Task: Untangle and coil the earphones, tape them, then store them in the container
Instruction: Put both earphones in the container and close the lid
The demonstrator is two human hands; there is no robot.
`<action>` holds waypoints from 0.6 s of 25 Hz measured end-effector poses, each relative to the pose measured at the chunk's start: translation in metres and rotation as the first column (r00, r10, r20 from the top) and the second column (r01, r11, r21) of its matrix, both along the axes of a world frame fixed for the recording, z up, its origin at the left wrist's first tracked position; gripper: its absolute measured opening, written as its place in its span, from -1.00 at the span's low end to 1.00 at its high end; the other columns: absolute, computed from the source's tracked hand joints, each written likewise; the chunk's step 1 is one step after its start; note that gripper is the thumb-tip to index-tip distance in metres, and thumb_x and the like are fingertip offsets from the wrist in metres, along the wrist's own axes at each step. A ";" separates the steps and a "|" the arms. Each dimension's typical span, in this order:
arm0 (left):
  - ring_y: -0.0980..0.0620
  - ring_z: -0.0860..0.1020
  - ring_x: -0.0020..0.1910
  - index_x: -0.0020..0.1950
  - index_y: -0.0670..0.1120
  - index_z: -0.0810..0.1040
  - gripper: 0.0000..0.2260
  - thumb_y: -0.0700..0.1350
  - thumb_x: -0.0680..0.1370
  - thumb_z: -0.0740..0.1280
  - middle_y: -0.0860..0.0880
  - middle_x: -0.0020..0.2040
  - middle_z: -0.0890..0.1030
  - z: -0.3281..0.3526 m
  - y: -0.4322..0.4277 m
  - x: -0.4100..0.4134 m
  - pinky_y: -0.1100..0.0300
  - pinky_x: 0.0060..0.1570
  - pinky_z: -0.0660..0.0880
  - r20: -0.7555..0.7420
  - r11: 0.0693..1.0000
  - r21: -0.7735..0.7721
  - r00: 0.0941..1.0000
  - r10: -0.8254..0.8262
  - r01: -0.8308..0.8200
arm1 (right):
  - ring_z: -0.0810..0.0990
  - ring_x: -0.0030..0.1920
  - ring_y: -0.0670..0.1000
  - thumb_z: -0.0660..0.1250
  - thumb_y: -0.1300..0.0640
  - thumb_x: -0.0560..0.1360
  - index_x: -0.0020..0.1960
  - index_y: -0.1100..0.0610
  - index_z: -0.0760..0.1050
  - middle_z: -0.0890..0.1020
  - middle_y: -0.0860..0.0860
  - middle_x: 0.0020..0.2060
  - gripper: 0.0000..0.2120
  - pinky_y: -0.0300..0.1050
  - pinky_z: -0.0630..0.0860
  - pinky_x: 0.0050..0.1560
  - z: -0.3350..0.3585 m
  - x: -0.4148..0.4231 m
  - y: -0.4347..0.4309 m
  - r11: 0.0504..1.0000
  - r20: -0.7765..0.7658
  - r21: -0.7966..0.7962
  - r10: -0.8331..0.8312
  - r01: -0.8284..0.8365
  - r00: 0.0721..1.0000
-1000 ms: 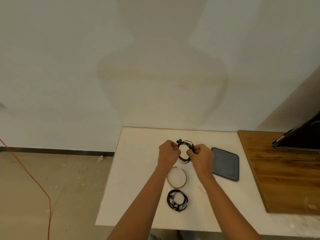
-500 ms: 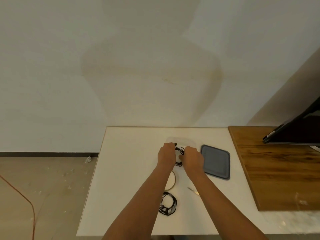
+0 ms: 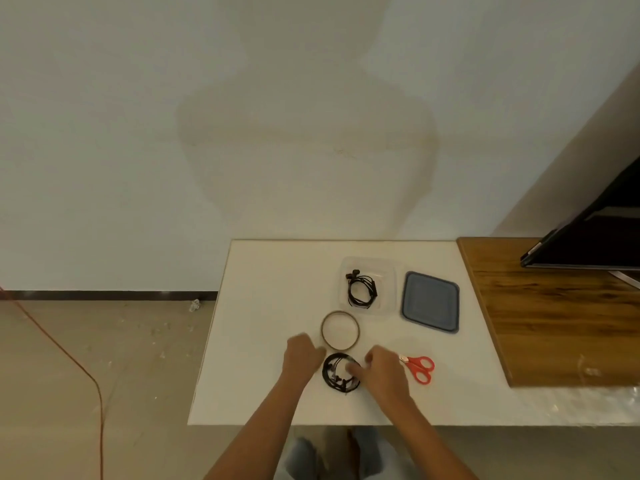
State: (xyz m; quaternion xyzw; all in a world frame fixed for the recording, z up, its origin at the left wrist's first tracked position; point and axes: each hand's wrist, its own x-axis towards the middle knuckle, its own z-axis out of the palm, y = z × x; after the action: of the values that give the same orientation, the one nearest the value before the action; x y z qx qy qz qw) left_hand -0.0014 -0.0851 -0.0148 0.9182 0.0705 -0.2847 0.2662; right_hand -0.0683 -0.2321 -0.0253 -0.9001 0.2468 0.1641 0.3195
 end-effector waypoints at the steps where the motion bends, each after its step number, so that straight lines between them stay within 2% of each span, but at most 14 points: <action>1: 0.06 0.55 -0.38 -0.33 -0.15 0.45 -0.75 -0.05 0.48 0.36 -0.06 -0.36 0.53 -0.001 0.002 -0.009 0.35 -0.42 0.40 -0.042 0.999 -0.032 0.999 -0.015 0.014 | 0.57 -0.19 0.00 0.44 -0.11 0.39 -0.06 0.12 0.45 0.58 0.00 -0.19 -0.66 -0.13 0.50 -0.20 -0.005 -0.005 0.007 1.000 -0.015 0.014 -0.015 0.015 1.000; 2: 0.13 0.45 -0.53 -0.43 -0.11 0.38 -0.67 -0.05 0.45 0.40 -0.01 -0.47 0.45 -0.002 0.003 -0.015 0.36 -0.49 0.34 -0.071 0.998 -0.068 0.997 -0.021 0.016 | 0.58 -0.19 0.00 0.44 -0.06 0.39 -0.07 0.12 0.45 0.58 0.01 -0.19 -0.69 -0.10 0.53 -0.18 -0.009 -0.008 0.013 0.999 -0.012 0.028 -0.036 0.037 0.999; 3: 0.16 0.42 -0.59 -0.49 -0.10 0.36 -0.65 -0.09 0.42 0.43 0.00 -0.52 0.42 -0.002 0.003 -0.019 0.33 -0.50 0.38 -0.094 0.995 -0.096 0.995 -0.015 0.006 | 0.58 -0.20 0.01 0.45 -0.01 0.39 -0.09 0.13 0.45 0.58 0.02 -0.19 -0.73 -0.08 0.56 -0.16 -0.009 -0.009 0.017 0.997 -0.005 0.040 -0.060 0.060 0.998; 4: 0.14 0.46 -0.56 -0.49 -0.11 0.40 -0.68 -0.14 0.39 0.44 -0.02 -0.52 0.46 -0.002 0.002 -0.021 0.26 -0.43 0.49 -0.106 0.995 -0.104 0.994 -0.020 0.009 | 0.59 -0.21 0.01 0.45 0.04 0.39 -0.10 0.14 0.46 0.59 0.03 -0.20 -0.77 -0.05 0.59 -0.15 -0.007 -0.009 0.020 0.996 0.014 0.048 -0.081 0.080 0.997; 6: 0.01 0.63 -0.40 -0.44 -0.13 0.49 -0.82 -0.21 0.34 0.42 -0.10 -0.43 0.59 0.009 0.000 -0.016 0.15 -0.20 0.63 -0.156 0.991 -0.136 0.988 -0.002 -0.020 | 0.59 -0.26 0.01 0.45 0.13 0.38 -0.15 0.15 0.49 0.60 0.03 -0.25 -0.84 0.00 0.61 -0.16 0.008 -0.005 0.019 0.987 0.096 0.088 -0.143 0.135 0.985; 7: -0.03 0.67 -0.34 -0.41 -0.15 0.53 -0.87 -0.24 0.33 0.41 -0.13 -0.38 0.63 0.017 -0.002 -0.010 0.10 -0.16 0.65 -0.159 0.984 -0.168 0.987 0.029 -0.057 | 0.59 -0.28 0.01 0.45 0.17 0.36 -0.16 0.15 0.51 0.60 0.03 -0.29 -0.86 0.01 0.61 -0.19 0.018 0.000 0.014 0.978 0.155 0.125 -0.186 0.168 0.970; 10: 0.01 0.64 -0.42 -0.34 -0.20 0.59 -0.96 -0.27 0.31 0.42 -0.15 -0.36 0.65 0.049 -0.014 0.022 0.12 -0.19 0.66 -0.151 0.920 -0.345 0.978 0.142 -0.187 | 0.60 -0.35 -0.01 0.47 0.22 0.34 -0.18 0.15 0.56 0.61 0.01 -0.35 -0.89 -0.07 0.59 -0.30 0.057 0.024 -0.009 0.944 0.310 0.234 -0.301 0.234 0.902; 12: -0.02 0.62 -0.41 -0.24 -0.26 0.61 -0.93 -0.29 0.33 0.46 -0.19 -0.31 0.64 0.069 -0.027 0.048 0.09 -0.19 0.66 -0.147 0.849 -0.472 0.970 0.191 -0.239 | 0.62 -0.33 0.01 0.46 0.22 0.35 -0.17 0.13 0.56 0.63 0.03 -0.34 -0.90 -0.07 0.61 -0.29 0.075 0.048 -0.026 0.932 0.366 0.263 -0.334 0.248 0.868; 13: -0.04 0.61 -0.41 -0.20 -0.29 0.62 -0.90 -0.29 0.34 0.47 -0.21 -0.30 0.64 0.076 -0.035 0.060 0.07 -0.18 0.66 -0.148 0.826 -0.506 0.968 0.203 -0.250 | 0.63 -0.32 0.03 0.46 0.22 0.36 -0.16 0.14 0.56 0.63 0.04 -0.33 -0.90 -0.06 0.62 -0.27 0.079 0.062 -0.033 0.931 0.371 0.264 -0.341 0.254 0.864; 15: -0.04 0.60 -0.46 -0.18 -0.33 0.62 -0.87 -0.30 0.35 0.48 -0.21 -0.32 0.64 0.084 -0.052 0.083 0.04 -0.16 0.66 -0.126 0.842 -0.490 0.974 0.189 -0.227 | 0.65 -0.32 0.05 0.46 0.23 0.36 -0.14 0.18 0.57 0.65 0.08 -0.31 -0.89 -0.01 0.64 -0.24 0.078 0.086 -0.046 0.922 0.346 0.272 -0.360 0.275 0.866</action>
State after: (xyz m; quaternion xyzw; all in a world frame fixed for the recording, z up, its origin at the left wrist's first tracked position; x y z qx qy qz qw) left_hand 0.0815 -0.1376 0.0693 0.7934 0.1029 -0.2956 0.5221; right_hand 0.0181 -0.2782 0.0531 -0.8215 0.3047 -0.0476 0.4796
